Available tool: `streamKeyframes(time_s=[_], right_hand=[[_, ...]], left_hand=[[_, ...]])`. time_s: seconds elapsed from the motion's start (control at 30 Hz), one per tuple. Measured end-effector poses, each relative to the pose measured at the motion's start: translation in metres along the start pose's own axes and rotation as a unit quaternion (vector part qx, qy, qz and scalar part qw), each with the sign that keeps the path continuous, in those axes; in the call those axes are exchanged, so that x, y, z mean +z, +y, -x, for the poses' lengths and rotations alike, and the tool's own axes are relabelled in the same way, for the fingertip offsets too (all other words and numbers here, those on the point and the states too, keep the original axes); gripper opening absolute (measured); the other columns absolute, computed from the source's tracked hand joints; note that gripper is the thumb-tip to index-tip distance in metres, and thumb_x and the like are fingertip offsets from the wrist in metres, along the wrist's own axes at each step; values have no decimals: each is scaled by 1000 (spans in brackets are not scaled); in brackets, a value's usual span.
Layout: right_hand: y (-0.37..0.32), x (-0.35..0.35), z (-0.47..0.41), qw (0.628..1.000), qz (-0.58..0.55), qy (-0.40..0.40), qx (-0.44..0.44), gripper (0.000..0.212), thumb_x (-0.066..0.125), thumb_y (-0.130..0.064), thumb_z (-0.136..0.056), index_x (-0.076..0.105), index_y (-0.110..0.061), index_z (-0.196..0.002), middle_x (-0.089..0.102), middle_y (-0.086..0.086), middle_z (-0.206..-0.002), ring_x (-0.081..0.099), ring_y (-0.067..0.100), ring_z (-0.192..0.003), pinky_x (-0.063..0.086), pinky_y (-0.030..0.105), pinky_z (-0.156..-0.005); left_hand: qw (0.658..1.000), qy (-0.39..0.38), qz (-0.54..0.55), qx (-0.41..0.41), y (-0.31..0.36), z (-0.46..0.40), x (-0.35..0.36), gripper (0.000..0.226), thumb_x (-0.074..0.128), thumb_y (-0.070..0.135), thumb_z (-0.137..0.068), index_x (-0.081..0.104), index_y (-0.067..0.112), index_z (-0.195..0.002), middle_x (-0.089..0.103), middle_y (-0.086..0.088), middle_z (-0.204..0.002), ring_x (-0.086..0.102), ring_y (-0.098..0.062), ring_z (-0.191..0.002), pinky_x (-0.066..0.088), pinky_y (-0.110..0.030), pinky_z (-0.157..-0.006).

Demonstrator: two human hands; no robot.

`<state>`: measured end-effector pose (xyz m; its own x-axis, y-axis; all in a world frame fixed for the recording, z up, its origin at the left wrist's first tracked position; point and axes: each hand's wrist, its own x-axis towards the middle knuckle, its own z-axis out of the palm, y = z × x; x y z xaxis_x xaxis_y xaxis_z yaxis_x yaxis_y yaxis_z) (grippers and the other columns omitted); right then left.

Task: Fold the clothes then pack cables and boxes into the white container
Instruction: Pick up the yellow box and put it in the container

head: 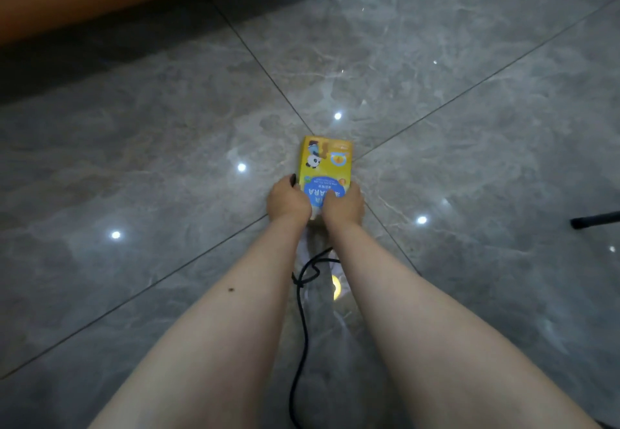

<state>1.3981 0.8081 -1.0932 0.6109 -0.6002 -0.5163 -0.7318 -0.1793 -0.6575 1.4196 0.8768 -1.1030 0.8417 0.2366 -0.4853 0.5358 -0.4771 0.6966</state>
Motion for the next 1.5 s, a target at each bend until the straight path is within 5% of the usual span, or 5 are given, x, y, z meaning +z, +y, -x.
streamKeyframes(time_s=[0.23,0.63,0.97,1.13,1.5], right_hand=[[-15,-23,49,1000,-28,-12,5,34,47,-7,-88,54,-13,-121,55,9,-129,57,29,-110,44,45,-99],[-130,-139,192,998,-49,-17,22,36,54,-9,-87,57,-18,-121,59,9,-124,59,26,-108,46,43,-99],[-263,-266,283,983,-185,10,-18,31,63,-8,-84,59,-10,-116,66,10,-114,65,23,-100,55,41,-88],[-327,-334,315,966,-250,54,-47,28,63,-11,-85,61,-12,-113,67,5,-110,62,14,-86,49,17,-61],[-369,-471,362,935,-307,166,-63,27,65,-11,-84,64,-7,-110,68,11,-110,64,22,-96,52,32,-88]], left_hand=[[996,12,49,-72,1,54,-33,26,39,2,-91,62,-6,-100,65,-23,-109,60,-31,-94,38,-30,-70],[982,33,122,-141,116,180,-154,32,36,7,-96,64,4,-113,67,-16,-115,62,-30,-106,48,-35,-91],[989,18,124,-73,282,275,-259,31,34,11,-99,61,7,-114,66,-12,-115,63,-29,-103,49,-33,-85],[992,5,126,6,365,321,-291,30,35,11,-99,61,6,-113,66,-15,-114,63,-31,-104,51,-40,-92],[982,-51,99,155,462,424,-294,29,37,8,-98,62,2,-112,65,-18,-113,60,-30,-102,44,-32,-85]])
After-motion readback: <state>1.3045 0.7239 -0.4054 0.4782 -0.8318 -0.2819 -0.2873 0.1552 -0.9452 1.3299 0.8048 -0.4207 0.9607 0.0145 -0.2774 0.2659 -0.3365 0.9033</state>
